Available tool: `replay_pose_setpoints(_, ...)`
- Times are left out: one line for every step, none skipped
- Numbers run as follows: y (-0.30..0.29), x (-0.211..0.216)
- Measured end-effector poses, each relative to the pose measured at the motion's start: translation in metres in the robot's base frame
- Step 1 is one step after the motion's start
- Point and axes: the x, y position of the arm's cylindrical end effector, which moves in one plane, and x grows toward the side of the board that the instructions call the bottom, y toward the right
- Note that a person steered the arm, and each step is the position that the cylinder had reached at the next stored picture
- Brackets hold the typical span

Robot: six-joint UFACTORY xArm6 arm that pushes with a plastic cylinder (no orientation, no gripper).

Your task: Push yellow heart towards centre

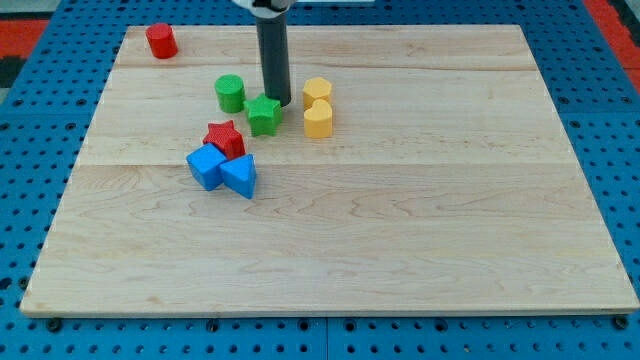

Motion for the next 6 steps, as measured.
replay_pose_setpoints(0.034, -0.06)
replay_pose_setpoints(0.092, -0.068)
replay_pose_setpoints(0.062, -0.022)
replay_pose_setpoints(-0.017, -0.016)
replay_pose_setpoints(0.025, -0.004)
replay_pose_setpoints(0.036, 0.002)
